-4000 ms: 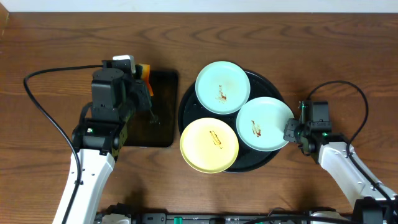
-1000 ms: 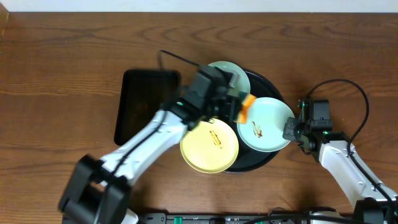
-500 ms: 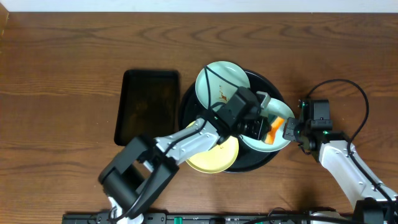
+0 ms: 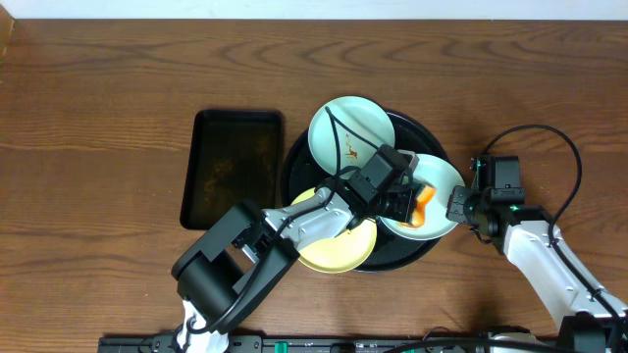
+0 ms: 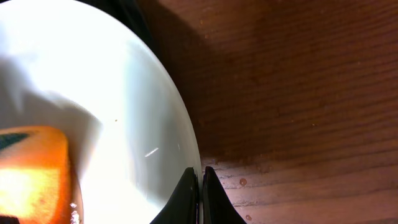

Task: Clean dirty plates on tray and stack at the side
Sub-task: 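Scrub the right pale green plate with the sponge in the left gripper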

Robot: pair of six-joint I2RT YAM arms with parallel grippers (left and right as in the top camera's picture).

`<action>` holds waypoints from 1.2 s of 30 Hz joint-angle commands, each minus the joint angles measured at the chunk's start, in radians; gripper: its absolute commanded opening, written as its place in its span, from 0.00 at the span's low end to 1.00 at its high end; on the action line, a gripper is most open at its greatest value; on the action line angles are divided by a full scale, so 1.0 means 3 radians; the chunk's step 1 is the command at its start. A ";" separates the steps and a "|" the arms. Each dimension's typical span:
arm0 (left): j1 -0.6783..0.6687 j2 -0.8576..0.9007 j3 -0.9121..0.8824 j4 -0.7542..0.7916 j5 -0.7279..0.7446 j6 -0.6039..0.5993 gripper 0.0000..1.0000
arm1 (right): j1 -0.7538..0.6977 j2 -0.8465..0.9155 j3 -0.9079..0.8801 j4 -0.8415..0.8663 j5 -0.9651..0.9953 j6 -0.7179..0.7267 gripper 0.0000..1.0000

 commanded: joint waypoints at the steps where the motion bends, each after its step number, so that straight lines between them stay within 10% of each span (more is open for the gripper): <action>1: 0.0103 0.0008 0.0018 -0.0118 -0.0418 0.0061 0.08 | -0.0024 0.0042 -0.0064 -0.0120 0.0125 -0.0018 0.01; 17: 0.0338 -0.0743 0.0018 -0.0553 -0.0647 0.0137 0.07 | -0.0024 0.0042 -0.0064 -0.0165 0.0125 -0.0018 0.01; 28: 0.0342 -0.1222 0.0017 -0.1462 -0.1151 0.0281 0.07 | -0.0024 0.0042 -0.0064 -0.0137 0.0123 -0.0017 0.30; 36: 0.0342 -0.1222 0.0017 -0.1583 -0.1147 0.0362 0.08 | -0.0024 0.0042 -0.0064 -0.0139 0.0036 -0.0017 0.01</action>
